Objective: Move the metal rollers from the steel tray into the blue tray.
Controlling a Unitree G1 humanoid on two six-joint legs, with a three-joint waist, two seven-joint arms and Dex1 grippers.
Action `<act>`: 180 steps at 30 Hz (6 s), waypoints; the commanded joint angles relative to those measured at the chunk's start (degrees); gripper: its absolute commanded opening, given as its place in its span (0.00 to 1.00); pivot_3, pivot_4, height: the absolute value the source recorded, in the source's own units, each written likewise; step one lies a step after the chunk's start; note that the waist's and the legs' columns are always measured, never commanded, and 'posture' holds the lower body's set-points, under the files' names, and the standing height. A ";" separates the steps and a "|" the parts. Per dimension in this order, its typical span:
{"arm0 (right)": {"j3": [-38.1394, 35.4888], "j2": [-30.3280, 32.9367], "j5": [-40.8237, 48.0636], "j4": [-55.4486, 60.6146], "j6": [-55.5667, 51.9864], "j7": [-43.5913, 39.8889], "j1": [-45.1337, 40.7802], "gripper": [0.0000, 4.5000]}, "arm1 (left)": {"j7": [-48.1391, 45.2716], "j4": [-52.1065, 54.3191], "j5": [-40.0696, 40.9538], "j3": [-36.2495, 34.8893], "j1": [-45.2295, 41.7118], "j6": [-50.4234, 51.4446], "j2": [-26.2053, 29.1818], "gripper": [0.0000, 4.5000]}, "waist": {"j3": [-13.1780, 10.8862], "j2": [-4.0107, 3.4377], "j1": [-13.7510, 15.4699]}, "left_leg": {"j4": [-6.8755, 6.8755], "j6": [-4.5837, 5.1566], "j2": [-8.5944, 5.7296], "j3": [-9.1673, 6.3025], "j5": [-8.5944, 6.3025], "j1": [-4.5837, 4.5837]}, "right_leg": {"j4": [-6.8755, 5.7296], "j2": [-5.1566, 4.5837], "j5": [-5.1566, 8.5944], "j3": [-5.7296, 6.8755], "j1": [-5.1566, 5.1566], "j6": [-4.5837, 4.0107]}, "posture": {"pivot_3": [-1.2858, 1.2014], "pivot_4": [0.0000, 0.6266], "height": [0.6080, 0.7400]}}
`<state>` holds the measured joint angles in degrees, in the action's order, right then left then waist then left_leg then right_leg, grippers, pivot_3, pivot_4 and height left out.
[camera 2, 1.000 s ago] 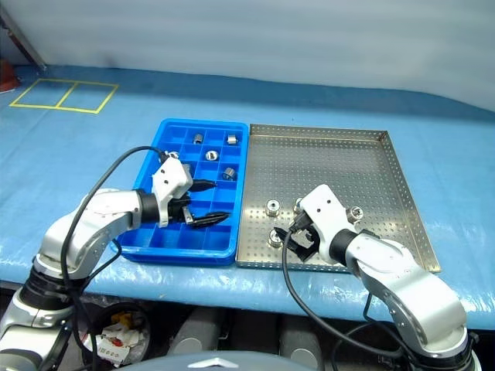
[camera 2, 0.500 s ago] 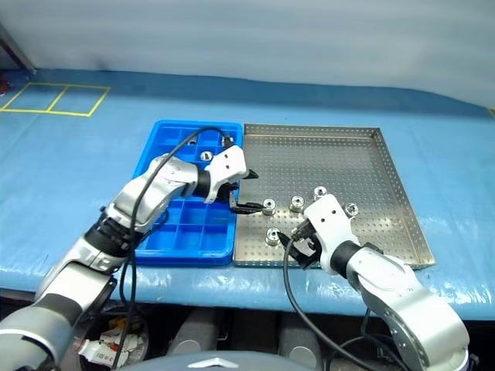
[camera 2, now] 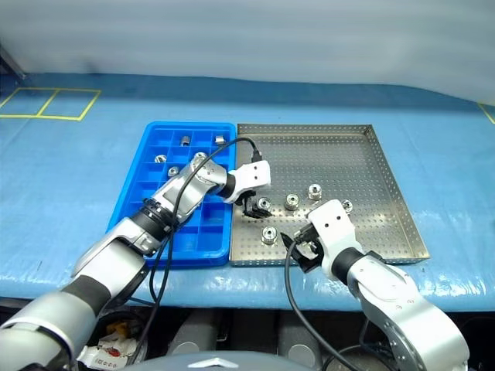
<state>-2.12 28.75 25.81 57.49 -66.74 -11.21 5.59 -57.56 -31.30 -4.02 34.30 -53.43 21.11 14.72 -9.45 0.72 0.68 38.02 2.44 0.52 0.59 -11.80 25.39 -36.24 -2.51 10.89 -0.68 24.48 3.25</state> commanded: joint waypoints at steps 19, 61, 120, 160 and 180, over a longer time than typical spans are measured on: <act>1.10 -0.37 -0.74 0.67 1.45 0.16 -3.86 1.00 | -2.39 4.53 -0.32 -11.10 -3.73 -0.40 0.64 0.37 | -0.01 0.01 -0.42 | 0.15 0.07 0.03 0.02 -0.03 0.12 | -0.14 -0.01 -0.02 -0.04 0.13 0.03 | 0.52 0.24 1.00; 19.72 -1.33 -9.37 -14.79 15.06 -9.89 -18.07 1.00 | 44.63 50.00 -4.89 -34.18 33.04 35.37 3.71 0.59 | -0.03 0.08 5.00 | -0.10 -0.06 -0.02 -0.01 0.15 -0.25 | -0.47 -0.14 0.07 0.04 0.02 -0.15 | 0.61 0.24 1.00; 6.86 -2.07 -8.56 2.51 11.13 5.25 8.64 1.00 | -10.44 20.29 -3.82 7.36 6.03 4.16 4.81 0.38 | -0.01 0.07 -1.88 | 0.02 0.00 0.01 0.03 0.12 -0.04 | -0.40 -0.14 0.09 0.04 0.16 -0.14 | 0.49 0.24 1.00; 24.05 -1.10 -10.80 -22.38 19.79 -17.09 -24.11 1.00 | 33.77 69.39 4.62 -34.57 42.95 36.10 10.01 0.38 | -0.05 0.11 6.45 | -0.09 -0.06 0.00 -0.10 0.14 -0.19 | -0.41 -0.12 0.09 0.15 0.04 -0.15 | 0.65 0.24 1.00; 22.10 -1.85 -11.78 -19.94 18.52 -15.70 -21.42 1.00 | 34.26 64.67 9.00 -32.70 43.75 38.41 11.06 0.69 | -0.04 0.11 7.00 | -0.35 -0.14 0.02 -0.12 0.09 -0.05 | -0.04 -0.16 0.10 0.22 0.13 -0.19 | 0.62 0.24 1.00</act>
<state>21.56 27.01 14.04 34.76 -48.20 -27.31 -15.99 -23.68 33.01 4.82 1.67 -8.83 59.50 25.15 -9.49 0.83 7.68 37.65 2.30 0.54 0.48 -11.70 25.34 -36.26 -2.66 10.98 -0.46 24.61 3.06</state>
